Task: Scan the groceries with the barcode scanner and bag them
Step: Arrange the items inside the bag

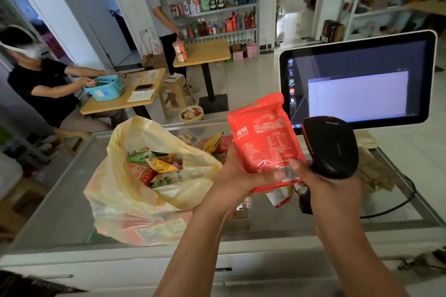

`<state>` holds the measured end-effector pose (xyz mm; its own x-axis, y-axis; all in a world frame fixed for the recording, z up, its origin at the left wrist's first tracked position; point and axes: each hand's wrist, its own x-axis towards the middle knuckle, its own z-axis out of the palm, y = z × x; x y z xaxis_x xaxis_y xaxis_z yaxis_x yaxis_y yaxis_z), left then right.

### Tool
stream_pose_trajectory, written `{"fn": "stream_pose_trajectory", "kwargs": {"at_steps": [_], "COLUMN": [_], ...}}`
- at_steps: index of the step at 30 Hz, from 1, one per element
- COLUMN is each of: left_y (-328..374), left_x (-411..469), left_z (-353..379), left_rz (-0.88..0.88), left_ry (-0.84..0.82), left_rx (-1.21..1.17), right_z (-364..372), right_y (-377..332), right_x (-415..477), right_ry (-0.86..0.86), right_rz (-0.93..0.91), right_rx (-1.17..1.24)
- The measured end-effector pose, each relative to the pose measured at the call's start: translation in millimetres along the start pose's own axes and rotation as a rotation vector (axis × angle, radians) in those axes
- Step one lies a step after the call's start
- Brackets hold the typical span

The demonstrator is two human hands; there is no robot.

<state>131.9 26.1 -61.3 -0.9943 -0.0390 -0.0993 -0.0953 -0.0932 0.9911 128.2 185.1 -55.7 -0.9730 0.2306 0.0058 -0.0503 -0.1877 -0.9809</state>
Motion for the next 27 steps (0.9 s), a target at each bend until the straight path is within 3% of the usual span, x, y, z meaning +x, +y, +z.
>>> {"fn": "stream_pose_trajectory", "kwargs": {"at_steps": [6, 14, 27], "left_y": [7, 73, 80], "left_x": [11, 72, 89], "left_z": [-6, -48, -43], "left_rz": [0.063, 0.297, 0.335], "left_ry": [0.055, 0.313, 0.272], "left_rx": [0.027, 0.123, 0.161], "right_z": [-1, 14, 25], "right_y": [-12, -56, -43], "right_x": [0, -9, -18], "right_ry": [-0.045, -0.323, -0.3], "right_rz": [-0.012, -0.016, 0.023], "right_rx": [-0.027, -0.232, -0.322]}}
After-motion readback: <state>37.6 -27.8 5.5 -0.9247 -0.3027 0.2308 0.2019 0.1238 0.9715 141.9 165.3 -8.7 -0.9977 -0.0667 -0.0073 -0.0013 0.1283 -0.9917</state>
